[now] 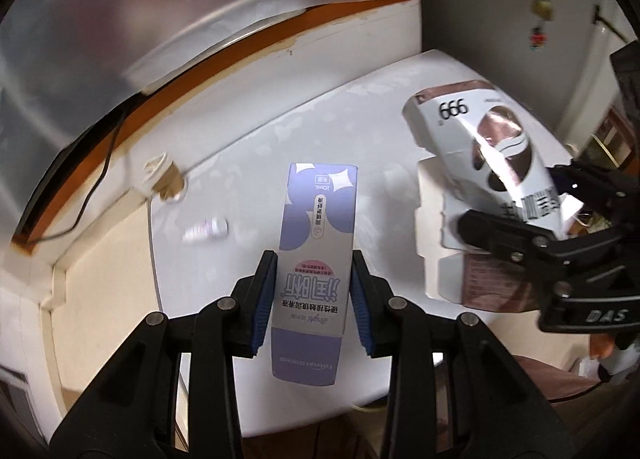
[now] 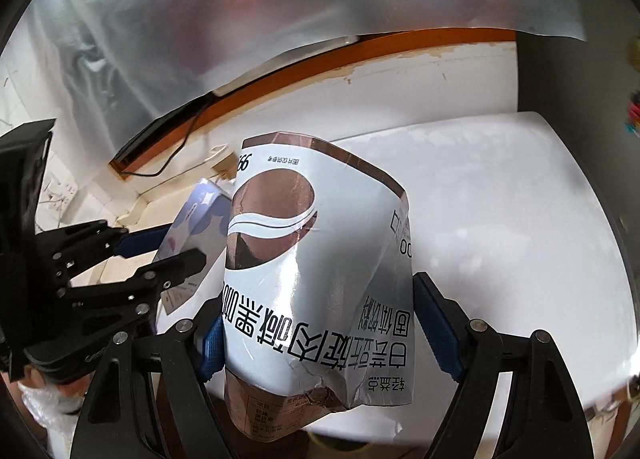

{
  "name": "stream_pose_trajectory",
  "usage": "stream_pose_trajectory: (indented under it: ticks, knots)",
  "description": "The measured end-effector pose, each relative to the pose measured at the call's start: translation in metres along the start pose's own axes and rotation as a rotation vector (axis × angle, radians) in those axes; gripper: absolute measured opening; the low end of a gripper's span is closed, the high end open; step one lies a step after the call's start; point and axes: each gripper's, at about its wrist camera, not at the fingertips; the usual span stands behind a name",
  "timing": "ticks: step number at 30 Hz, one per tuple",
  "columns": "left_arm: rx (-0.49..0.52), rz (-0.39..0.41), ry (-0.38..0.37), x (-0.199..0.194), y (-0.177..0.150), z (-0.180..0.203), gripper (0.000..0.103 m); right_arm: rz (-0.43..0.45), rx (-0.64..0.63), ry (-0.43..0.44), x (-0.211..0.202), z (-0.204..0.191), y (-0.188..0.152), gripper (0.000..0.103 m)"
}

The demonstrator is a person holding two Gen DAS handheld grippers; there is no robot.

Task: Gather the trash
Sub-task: 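Carry the coffee pouch and lavender carton down over the round bin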

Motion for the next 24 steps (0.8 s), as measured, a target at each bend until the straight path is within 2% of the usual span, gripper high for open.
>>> stream_pose_trajectory:
  ticks: [3, 11, 17, 24]
  knots:
    - [-0.023, 0.023, -0.009, -0.026, -0.028, 0.026, 0.032, 0.009, -0.007, 0.000, -0.032, -0.013, -0.031, 0.081]
    - [-0.107, 0.067, -0.065, -0.073, -0.109, 0.051, 0.032, 0.014, -0.026, -0.005, -0.096, -0.026, -0.114, 0.081]
    - [-0.180, 0.074, -0.109, -0.090, -0.176, 0.069, 0.032, -0.010, -0.044, -0.014, -0.118, -0.029, -0.171, 0.081]
    - [-0.309, 0.061, -0.172, -0.078, -0.247, 0.070, 0.032, -0.073, -0.073, -0.011, -0.118, -0.040, -0.239, 0.081]
Point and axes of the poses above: each gripper's, at about its wrist camera, not at the fingertips, and x roughly the way its jaws point, z to its right, y to its top, and after that the axes turned 15 degrees about -y, right-handed
